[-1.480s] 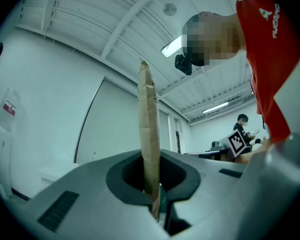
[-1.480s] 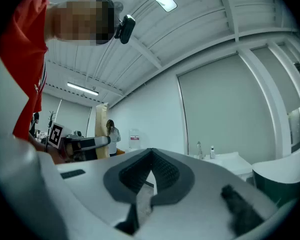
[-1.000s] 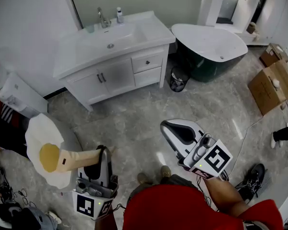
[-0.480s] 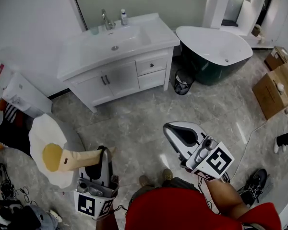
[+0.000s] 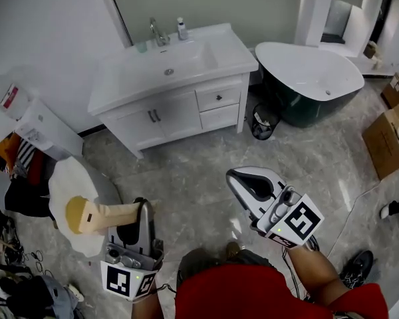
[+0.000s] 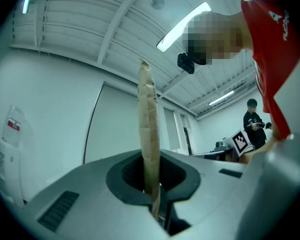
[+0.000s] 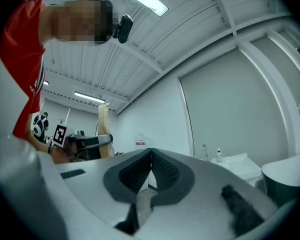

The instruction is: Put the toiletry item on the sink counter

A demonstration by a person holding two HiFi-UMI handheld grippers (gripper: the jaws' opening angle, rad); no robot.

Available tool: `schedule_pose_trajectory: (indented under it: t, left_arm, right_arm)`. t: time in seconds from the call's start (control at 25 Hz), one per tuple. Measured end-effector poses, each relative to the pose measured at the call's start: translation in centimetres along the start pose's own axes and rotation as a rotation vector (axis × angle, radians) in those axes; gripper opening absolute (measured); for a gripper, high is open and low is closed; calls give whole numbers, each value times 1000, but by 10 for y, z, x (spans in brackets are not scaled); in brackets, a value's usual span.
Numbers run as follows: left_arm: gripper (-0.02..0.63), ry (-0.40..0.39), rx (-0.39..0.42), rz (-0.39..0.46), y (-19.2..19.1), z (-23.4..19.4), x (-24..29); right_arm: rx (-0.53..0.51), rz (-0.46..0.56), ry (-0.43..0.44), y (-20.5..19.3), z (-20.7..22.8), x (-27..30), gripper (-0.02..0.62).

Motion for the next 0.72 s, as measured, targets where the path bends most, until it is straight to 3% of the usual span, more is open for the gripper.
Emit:
schedule_pose_trajectory:
  t: [0.4,0.72]
  left_arm:
    - [35,59,-2,7,-3,-33,30]
    - [35,73,-7,29,-2,-137,77]
  right_arm:
    - [39,13,31,-12,26,38,28]
    - [21,-11,48,-44,63,138,28]
Point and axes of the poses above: the fingertips, and each gripper's own axes: x forward along the fingers, z to its right, y out of its top, the point moved 1 cm from there along -x, backward along the fingers, and after that the axes turned 15 degrees about -x, right-handed, at the moved point
